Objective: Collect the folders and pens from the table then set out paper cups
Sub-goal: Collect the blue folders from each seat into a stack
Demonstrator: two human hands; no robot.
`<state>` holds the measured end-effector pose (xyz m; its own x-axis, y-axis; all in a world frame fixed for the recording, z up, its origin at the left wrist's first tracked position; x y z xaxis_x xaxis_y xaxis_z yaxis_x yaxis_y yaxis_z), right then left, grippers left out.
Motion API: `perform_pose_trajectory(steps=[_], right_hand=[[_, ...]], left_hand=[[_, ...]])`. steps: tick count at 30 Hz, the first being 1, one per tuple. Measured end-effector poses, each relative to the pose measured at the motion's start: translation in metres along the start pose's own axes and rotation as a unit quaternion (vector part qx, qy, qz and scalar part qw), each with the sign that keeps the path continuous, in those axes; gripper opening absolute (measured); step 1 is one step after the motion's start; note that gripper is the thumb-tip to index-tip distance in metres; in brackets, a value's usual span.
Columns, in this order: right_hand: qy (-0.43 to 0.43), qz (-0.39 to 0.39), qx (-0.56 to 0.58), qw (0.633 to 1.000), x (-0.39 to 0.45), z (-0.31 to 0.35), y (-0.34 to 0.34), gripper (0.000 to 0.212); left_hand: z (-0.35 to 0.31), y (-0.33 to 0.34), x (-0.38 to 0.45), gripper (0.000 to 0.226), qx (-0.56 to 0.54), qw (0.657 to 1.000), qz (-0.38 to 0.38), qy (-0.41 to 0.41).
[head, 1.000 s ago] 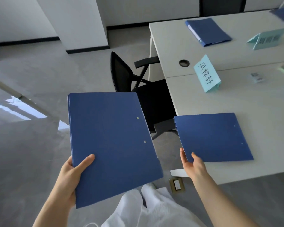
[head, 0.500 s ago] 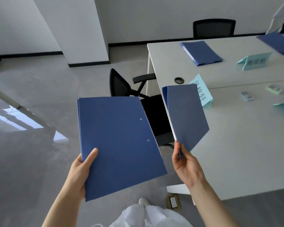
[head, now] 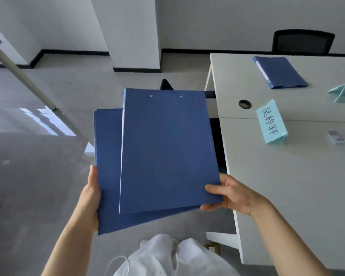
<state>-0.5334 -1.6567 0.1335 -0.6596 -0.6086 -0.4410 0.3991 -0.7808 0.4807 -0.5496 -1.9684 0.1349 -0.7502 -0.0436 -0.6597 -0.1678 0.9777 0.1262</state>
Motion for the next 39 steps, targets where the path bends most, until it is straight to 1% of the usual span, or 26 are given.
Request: perform_pose_trajectory(steps=[3, 5, 7, 10, 14, 17, 20, 23, 26, 27, 28, 30, 31, 32, 33, 36, 39], right_hand=[[0.037, 0.043, -0.055, 0.997, 0.028, 0.002, 0.014, 0.034], [0.047, 0.057, -0.077, 0.994, 0.047, 0.004, 0.024, 0.034], [0.061, 0.065, -0.105, 0.99, 0.074, 0.008, 0.035, 0.032], [0.076, 0.072, -0.129, 0.986, 0.107, 0.017, 0.046, 0.033], [0.104, 0.069, -0.167, 0.978, 0.166, 0.031, 0.06, 0.031], [0.141, 0.059, -0.196, 0.969, 0.216, 0.041, 0.071, 0.028], [0.16, 0.03, -0.22, 0.962, 0.262, 0.053, 0.076, 0.024], [0.176, -0.052, -0.271, 0.945, 0.298, 0.071, 0.072, 0.036], [0.176, -0.126, -0.34, 0.915, 0.332, 0.092, 0.067, 0.038], [0.172, -0.142, -0.333, 0.916, 0.344, 0.097, 0.064, 0.038], [0.165, -0.153, -0.299, 0.927, 0.353, 0.099, 0.062, 0.039], [0.127, -0.166, -0.162, 0.964, 0.374, 0.105, 0.059, 0.038], [0.097, -0.172, -0.088, 0.976, 0.384, 0.11, 0.056, 0.037], [0.07, -0.183, -0.031, 0.98, 0.392, 0.117, 0.051, 0.037], [0.049, -0.201, 0.001, 0.978, 0.4, 0.123, 0.044, 0.036], [0.025, -0.256, 0.003, 0.966, 0.421, 0.154, 0.01, 0.034], [0.009, -0.276, -0.025, 0.961, 0.447, 0.199, -0.023, 0.028]], left_hand=[[-0.004, -0.021, 0.006, 0.069, -0.018, 1.0, -0.016, -0.01], [-0.009, -0.028, 0.01, 0.07, -0.02, 0.999, -0.017, -0.019], [-0.016, -0.043, 0.017, 0.06, -0.027, 0.999, -0.025, -0.014], [-0.028, -0.055, 0.031, 0.046, -0.061, 0.998, 0.008, 0.001], [-0.052, -0.091, 0.064, 0.029, -0.088, 0.996, 0.023, -0.016], [-0.082, -0.122, 0.092, 0.026, -0.089, 0.995, 0.029, -0.016], [-0.113, -0.153, 0.121, 0.031, -0.076, 0.997, 0.023, -0.02], [-0.143, -0.175, 0.151, 0.04, -0.059, 0.998, 0.027, -0.022], [-0.17, -0.187, 0.184, 0.045, -0.042, 0.998, 0.035, -0.027], [-0.178, -0.188, 0.196, 0.044, -0.036, 0.998, 0.041, -0.031], [-0.185, -0.186, 0.205, 0.043, -0.033, 0.998, 0.048, -0.034], [-0.198, -0.179, 0.227, 0.037, -0.026, 0.996, 0.069, -0.041], [-0.206, -0.173, 0.239, 0.035, -0.023, 0.995, 0.08, -0.046], [-0.213, -0.168, 0.249, 0.034, -0.021, 0.995, 0.091, -0.046], [-0.222, -0.162, 0.26, 0.032, -0.018, 0.994, 0.102, -0.038], [-0.262, -0.138, 0.304, 0.028, 0.01, 0.989, 0.144, 0.008], [-0.302, -0.111, 0.351, 0.03, 0.035, 0.983, 0.179, 0.018]])
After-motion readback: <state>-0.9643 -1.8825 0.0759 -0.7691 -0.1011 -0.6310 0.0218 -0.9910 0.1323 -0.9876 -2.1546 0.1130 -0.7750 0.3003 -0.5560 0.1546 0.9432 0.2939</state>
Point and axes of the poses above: each hand's wrist, its own x-axis towards the middle knuckle, its own y-axis out of the palm, z = x × y, the point moved 9 cm from there along x, towards the middle knuckle, and after that the axes turned 13 degrees about z, right-handed, at the moved point
